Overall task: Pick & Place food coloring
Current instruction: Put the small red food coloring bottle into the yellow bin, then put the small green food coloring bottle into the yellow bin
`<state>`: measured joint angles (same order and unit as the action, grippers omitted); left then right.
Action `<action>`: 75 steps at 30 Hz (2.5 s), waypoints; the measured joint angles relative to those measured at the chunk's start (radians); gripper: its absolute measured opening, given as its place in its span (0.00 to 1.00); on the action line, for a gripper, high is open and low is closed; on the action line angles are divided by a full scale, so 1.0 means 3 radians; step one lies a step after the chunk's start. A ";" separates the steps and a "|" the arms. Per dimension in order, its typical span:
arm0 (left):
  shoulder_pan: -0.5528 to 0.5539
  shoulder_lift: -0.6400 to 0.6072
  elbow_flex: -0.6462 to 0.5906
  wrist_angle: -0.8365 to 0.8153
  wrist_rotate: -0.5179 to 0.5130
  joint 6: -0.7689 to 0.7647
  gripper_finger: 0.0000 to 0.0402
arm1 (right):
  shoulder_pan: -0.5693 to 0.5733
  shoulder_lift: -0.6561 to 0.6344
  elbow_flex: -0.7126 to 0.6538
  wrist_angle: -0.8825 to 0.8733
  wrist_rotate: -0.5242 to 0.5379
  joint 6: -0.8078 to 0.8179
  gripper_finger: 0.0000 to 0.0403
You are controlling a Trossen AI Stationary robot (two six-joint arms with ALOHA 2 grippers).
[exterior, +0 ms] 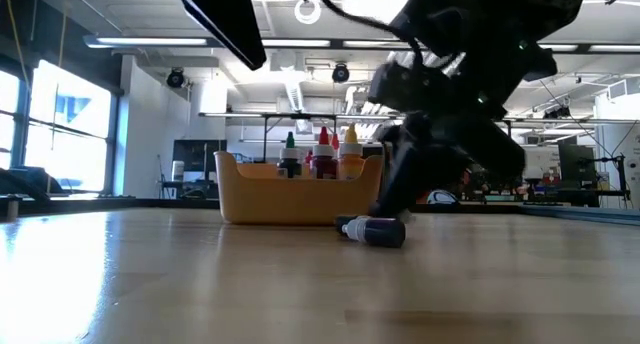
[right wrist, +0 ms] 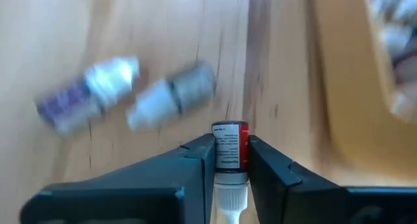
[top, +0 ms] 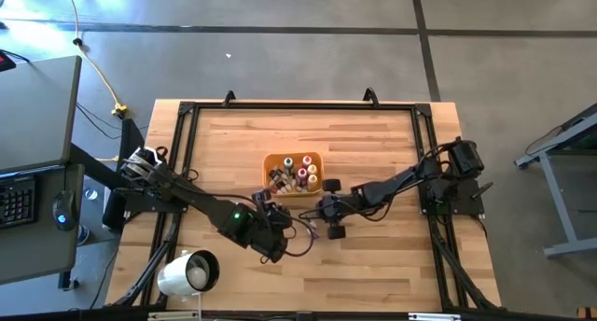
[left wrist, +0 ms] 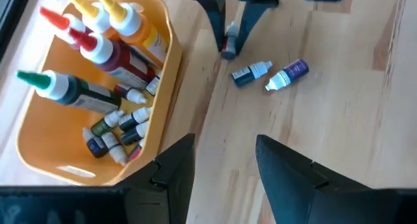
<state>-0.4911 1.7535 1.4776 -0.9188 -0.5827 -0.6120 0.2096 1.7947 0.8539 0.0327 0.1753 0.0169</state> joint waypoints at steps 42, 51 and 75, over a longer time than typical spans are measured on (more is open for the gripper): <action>-0.0001 -0.0032 0.0476 -0.0515 -0.0130 -0.0220 0.39 | -0.0164 -0.0003 0.0005 0.1748 -0.0082 -0.0374 0.40; 0.0000 -0.0032 0.0476 -0.0495 -0.0339 -0.0246 0.39 | 0.0379 -0.0003 0.0005 0.0529 0.0598 0.0663 0.40; 0.0000 -0.0032 0.0476 -0.0431 -0.0349 -0.0219 0.39 | 0.0401 0.0408 0.0009 0.0692 0.0609 0.1227 0.40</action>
<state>-0.4911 1.7439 1.6203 -1.0480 -0.6875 -0.6777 0.3298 1.9169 0.8566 0.2402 0.3578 0.3852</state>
